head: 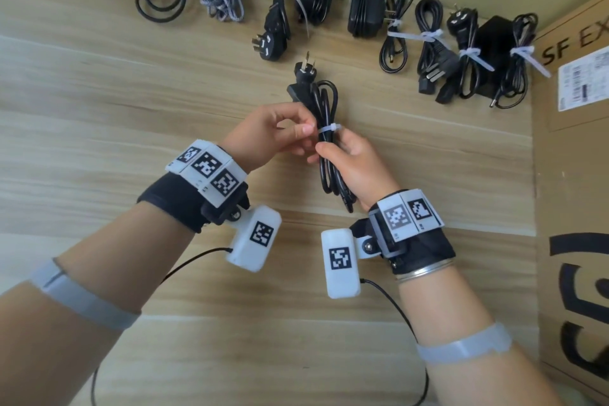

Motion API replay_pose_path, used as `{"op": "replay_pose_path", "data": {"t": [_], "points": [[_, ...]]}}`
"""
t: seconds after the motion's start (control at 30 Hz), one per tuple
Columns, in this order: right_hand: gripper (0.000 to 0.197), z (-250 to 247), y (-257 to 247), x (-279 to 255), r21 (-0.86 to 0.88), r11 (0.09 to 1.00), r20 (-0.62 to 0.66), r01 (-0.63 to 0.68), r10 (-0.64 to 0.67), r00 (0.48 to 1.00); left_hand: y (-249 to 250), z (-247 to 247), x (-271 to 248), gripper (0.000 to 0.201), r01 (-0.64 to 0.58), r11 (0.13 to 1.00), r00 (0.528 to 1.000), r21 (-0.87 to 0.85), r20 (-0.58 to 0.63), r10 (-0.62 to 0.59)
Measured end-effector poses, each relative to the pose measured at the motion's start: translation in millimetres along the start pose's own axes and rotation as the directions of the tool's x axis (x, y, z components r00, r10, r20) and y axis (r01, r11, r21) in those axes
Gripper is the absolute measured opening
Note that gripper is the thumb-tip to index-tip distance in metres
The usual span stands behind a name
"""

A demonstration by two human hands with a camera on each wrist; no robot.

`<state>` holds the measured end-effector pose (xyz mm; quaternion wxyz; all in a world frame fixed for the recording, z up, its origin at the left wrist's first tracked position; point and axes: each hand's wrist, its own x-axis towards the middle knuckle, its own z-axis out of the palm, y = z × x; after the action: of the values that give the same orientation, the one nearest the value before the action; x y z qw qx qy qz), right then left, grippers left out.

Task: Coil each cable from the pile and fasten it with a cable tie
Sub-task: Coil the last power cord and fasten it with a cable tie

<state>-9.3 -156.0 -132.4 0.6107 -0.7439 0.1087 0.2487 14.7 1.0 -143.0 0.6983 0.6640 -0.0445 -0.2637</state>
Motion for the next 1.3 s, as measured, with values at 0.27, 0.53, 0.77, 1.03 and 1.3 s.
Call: {"op": "replay_pose_path", "data": {"t": [0.27, 0.53, 0.77, 1.03, 1.3], "points": [[0.022, -6, 22, -3, 0.112, 0.993, 0.052, -0.048, 0.043, 0.998, -4, 5, 4, 0.02, -0.019, 0.999, 0.999, 0.028, -0.039, 0.02], [0.021, -8, 29, -5, 0.181, 0.983, 0.022, -0.003, -0.001, 1.0, -12, 8, 3, 0.026, -0.144, 0.94, 0.975, 0.311, -0.119, 0.189], [0.024, -7, 29, -4, 0.115, 0.993, -0.008, 0.024, -0.024, 1.0, -8, 14, 2, 0.015, -0.124, 0.798, 0.961, 0.589, -0.13, 0.246], [0.027, -7, 31, -8, 0.116, 0.993, -0.002, 0.03, -0.03, 1.0, -1, 16, 4, 0.02, -0.064, 0.795, 0.957, 0.603, -0.188, 0.219], [0.026, -9, 35, -6, 0.099, 0.994, 0.013, 0.04, -0.041, 0.999, 1, 13, 5, 0.037, -0.029, 0.781, 0.959, 0.624, -0.202, 0.198]]}}
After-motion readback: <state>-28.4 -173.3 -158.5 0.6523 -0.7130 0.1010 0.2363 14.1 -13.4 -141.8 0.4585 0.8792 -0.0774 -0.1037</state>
